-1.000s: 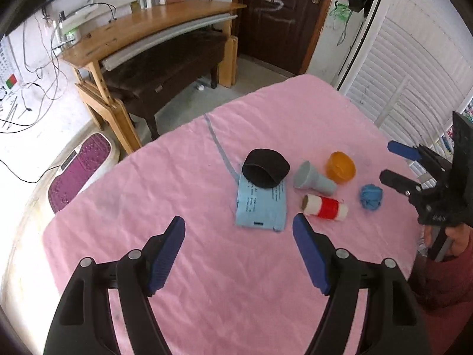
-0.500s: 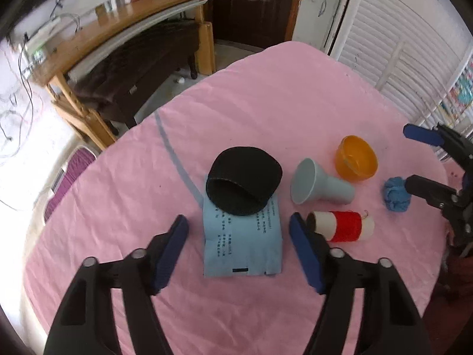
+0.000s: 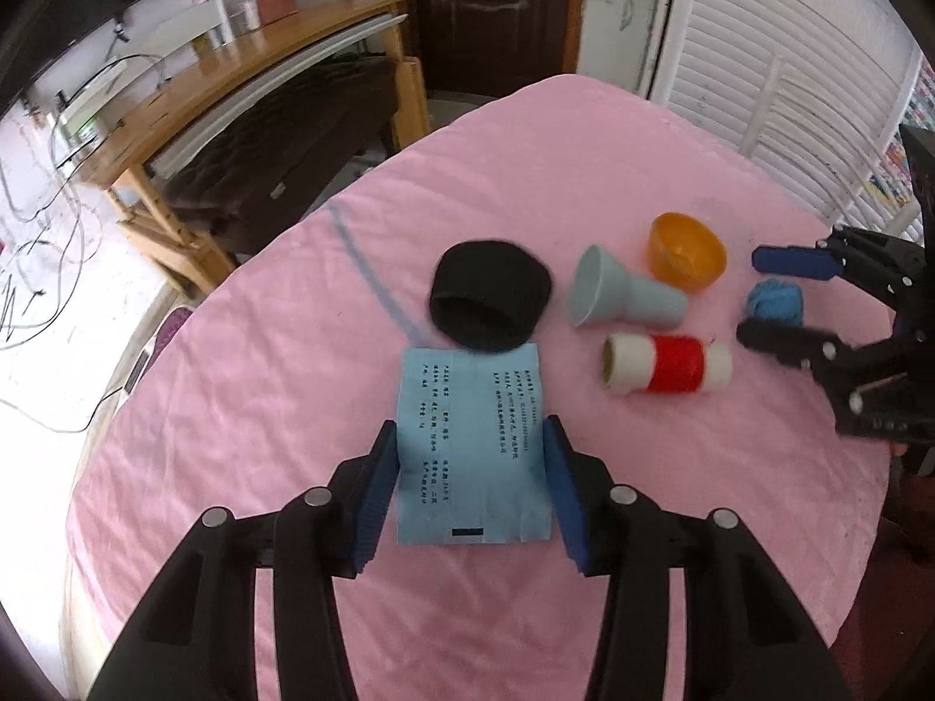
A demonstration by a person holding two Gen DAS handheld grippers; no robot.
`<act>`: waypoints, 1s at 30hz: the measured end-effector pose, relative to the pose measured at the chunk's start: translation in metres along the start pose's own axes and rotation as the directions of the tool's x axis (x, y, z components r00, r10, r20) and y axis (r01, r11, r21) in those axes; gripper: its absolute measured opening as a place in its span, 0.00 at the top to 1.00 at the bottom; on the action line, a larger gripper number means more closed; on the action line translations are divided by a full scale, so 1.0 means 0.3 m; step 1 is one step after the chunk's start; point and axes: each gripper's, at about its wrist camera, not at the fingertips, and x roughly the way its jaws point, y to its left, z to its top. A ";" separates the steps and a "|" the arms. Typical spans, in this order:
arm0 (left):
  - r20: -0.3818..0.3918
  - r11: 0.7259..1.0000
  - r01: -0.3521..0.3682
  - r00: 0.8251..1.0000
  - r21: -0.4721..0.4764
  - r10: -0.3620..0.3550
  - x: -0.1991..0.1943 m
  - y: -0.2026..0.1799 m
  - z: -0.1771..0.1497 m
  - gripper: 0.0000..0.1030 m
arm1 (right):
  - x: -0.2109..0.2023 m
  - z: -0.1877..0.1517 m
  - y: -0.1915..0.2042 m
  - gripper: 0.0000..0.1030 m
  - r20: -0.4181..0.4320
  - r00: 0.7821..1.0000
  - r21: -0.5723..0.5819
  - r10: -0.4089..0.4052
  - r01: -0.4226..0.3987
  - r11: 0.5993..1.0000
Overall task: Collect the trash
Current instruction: 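Grasp the blue cloth ball with the right tool while the left tool grasps the light-blue paper packet, then carry the cloth ball and paper packet toward the orange bin with both tools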
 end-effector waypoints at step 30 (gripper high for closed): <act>0.065 0.999 -0.020 0.998 0.026 0.018 -0.066 -0.083 0.268 0.57 | -0.193 0.039 -0.283 0.74 0.162 0.977 0.126 -0.140 0.120 0.985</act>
